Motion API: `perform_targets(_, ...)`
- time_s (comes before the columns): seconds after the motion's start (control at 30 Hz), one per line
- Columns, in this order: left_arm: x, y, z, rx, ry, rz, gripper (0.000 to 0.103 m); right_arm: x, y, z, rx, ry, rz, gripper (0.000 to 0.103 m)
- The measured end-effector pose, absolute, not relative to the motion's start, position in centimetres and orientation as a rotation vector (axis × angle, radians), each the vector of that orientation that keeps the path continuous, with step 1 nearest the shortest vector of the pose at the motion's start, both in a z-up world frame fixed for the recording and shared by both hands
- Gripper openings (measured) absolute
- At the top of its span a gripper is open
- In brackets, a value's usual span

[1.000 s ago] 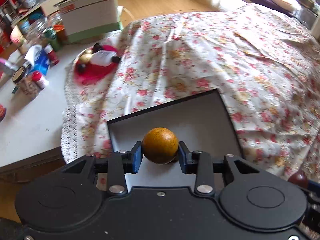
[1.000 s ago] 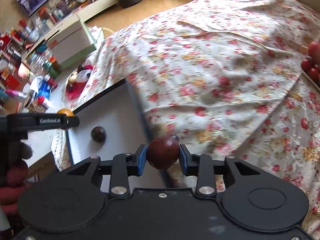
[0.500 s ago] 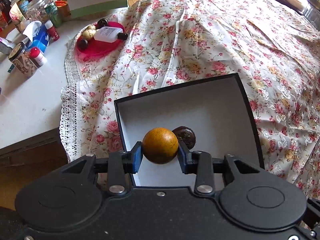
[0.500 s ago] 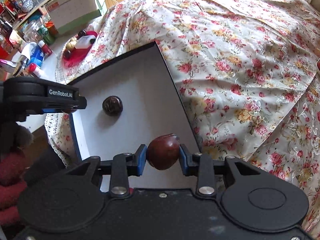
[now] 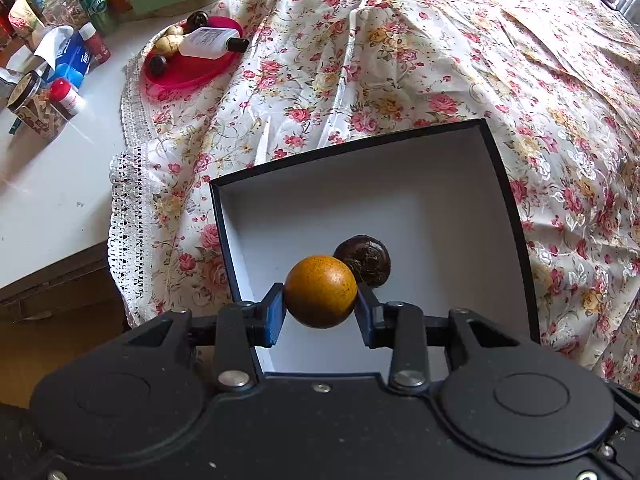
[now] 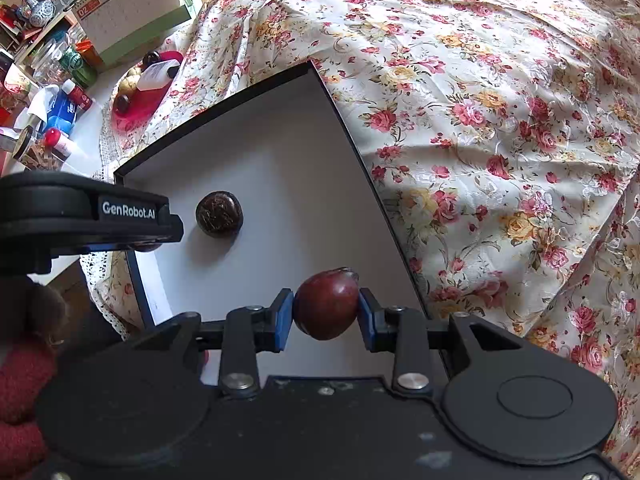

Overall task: Organize fruits
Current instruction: 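Carry the yellow tomato and dark red fruit over the white box with both tools, then open the right tool to drop the dark red fruit while the left tool releases the yellow tomato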

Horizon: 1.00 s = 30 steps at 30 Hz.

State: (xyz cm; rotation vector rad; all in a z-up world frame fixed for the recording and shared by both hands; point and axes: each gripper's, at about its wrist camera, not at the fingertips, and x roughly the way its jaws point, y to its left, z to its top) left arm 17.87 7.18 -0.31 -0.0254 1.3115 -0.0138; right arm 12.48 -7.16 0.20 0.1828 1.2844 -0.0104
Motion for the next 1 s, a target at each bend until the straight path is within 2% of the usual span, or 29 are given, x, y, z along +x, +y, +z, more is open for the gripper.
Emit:
perform_targets(0.3, 14.9, 7.0, -0.2, -0.066, 1.304, -0.060, 0.046, 11.1, -9.0, 0.6, 0.213, 1.257, -0.020, 0.035)
perform_targets(0.6, 9.5, 3.3, -0.5, 0.036, 1.261, -0.147, 0.046, 6.5, -10.7, 0.8, 0.223, 1.195, -0.023, 0.035)
perform_targets(1.0, 5.3, 4.5, -1.0, 0.031, 1.173, -0.064, 0.046, 2.0, -10.3, 2.2, 0.215, 1.089, 0.026, 0.036)
